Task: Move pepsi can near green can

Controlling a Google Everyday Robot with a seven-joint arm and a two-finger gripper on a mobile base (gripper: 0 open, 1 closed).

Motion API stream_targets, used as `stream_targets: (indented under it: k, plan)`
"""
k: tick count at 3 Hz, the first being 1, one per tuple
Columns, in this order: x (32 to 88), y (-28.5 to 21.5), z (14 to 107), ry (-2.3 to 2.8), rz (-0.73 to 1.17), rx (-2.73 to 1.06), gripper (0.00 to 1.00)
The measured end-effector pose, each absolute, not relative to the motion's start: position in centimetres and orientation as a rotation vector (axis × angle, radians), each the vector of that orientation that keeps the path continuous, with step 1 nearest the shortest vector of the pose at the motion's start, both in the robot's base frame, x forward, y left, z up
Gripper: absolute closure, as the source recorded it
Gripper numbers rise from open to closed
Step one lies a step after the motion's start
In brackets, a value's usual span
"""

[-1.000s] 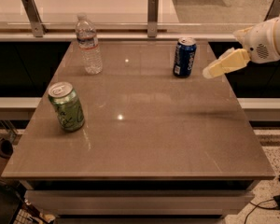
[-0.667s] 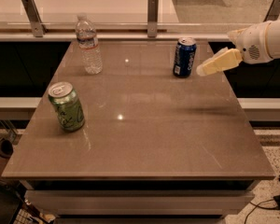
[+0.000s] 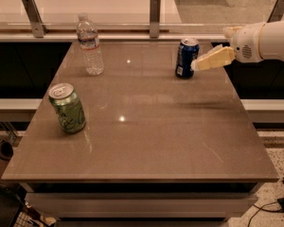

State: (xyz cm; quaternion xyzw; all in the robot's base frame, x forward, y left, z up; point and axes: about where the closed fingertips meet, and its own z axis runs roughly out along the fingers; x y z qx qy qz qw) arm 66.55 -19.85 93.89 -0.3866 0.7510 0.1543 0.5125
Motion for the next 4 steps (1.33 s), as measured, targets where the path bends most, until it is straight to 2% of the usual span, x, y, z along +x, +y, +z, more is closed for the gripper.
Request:
stream_targets:
  k: [4]
  plan:
    - [70.4,-16.3,88.9,1.709,0.551,-0.844,0.0]
